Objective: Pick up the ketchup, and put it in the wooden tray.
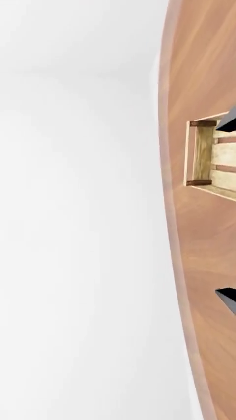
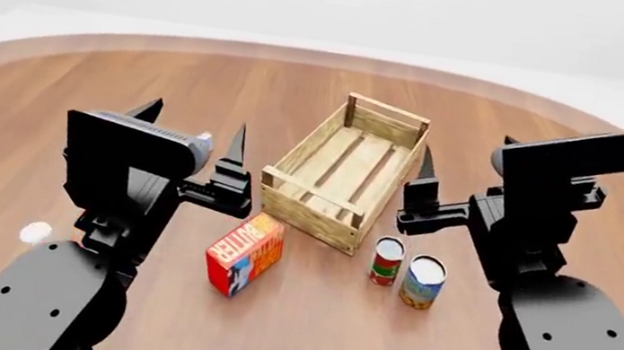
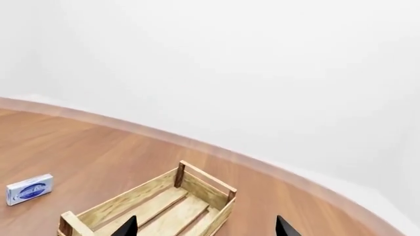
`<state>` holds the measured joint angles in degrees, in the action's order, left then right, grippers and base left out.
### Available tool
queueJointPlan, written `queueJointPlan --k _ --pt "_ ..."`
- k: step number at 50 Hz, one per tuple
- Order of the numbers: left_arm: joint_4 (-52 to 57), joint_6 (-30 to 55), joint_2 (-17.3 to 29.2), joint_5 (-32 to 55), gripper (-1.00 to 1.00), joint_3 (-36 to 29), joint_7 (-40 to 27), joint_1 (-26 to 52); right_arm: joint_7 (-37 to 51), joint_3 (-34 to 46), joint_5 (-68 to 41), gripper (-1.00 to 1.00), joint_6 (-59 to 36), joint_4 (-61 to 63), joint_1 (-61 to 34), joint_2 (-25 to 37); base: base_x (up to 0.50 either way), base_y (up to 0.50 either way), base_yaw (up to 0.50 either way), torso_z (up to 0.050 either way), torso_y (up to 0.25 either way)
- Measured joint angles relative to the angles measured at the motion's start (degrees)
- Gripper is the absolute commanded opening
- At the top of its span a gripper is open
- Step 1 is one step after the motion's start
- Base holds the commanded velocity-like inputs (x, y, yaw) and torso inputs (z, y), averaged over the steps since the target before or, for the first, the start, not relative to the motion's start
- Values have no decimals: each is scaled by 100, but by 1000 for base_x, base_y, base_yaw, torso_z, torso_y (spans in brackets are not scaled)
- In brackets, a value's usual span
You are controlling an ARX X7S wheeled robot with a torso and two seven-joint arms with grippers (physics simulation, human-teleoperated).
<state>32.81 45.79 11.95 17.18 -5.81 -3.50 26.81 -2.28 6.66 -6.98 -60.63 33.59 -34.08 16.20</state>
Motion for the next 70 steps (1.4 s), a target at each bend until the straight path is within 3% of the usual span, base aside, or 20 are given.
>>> queueJointPlan --k 9,20,70 --pt "57 28 18 26 100 -16 -49 24 -48 39 -41 100 -35 -5 -75 51 428 0 0 0 2" --pt "64 42 29 58 100 -6 -118 99 -101 17 -99 100 -41 -57 -139 100 0 0 6 0 0" --pt "68 241 89 321 100 516 -561 350 -246 70 -331 100 152 -357 -308 125 0 0 499 0 0"
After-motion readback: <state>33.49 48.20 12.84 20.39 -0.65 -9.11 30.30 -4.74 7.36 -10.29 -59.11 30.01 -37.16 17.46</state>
